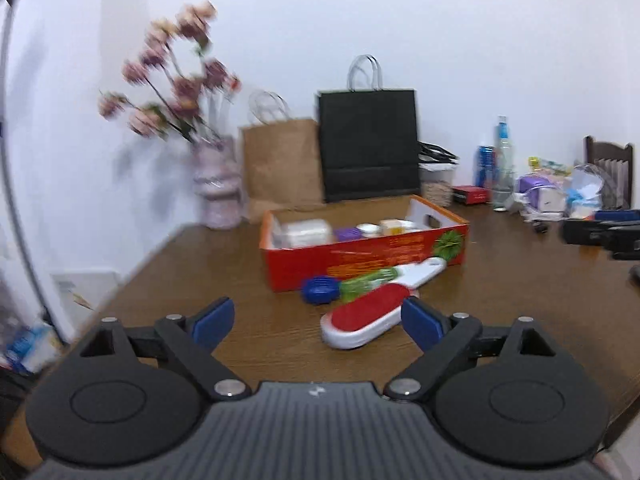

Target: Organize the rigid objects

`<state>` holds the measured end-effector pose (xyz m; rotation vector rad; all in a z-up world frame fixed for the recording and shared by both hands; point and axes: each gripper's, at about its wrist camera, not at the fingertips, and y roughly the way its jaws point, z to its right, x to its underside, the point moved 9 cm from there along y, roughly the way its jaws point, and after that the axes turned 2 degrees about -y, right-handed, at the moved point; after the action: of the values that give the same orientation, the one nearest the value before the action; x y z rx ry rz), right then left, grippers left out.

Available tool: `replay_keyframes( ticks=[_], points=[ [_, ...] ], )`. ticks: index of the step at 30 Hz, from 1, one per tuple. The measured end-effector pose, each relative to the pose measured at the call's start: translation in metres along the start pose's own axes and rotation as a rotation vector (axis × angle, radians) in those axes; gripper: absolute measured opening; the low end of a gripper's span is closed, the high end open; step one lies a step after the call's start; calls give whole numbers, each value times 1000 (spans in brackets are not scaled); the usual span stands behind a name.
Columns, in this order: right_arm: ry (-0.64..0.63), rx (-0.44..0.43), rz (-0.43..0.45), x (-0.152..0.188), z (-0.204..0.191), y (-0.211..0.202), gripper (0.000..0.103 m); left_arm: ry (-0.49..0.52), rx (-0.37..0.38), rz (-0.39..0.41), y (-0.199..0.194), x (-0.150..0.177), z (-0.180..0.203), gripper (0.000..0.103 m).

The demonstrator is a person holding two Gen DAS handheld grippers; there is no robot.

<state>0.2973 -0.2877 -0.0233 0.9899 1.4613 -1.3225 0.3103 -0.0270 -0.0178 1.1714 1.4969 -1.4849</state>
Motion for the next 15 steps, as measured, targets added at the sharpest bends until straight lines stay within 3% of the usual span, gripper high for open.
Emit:
replay_keyframes(
  ticks=[3, 10, 15],
  points=[
    [-2, 18, 9, 20, -12, -31, 75, -17, -50, 2, -24, 15, -12, 94],
    [45, 3, -35, 61, -29, -78, 76, -53, 16, -17, -65, 38, -10, 95],
    [80, -38, -78, 72, -36, -97, 79, -32, -1, -19, -66, 44, -3, 97]
  ],
)
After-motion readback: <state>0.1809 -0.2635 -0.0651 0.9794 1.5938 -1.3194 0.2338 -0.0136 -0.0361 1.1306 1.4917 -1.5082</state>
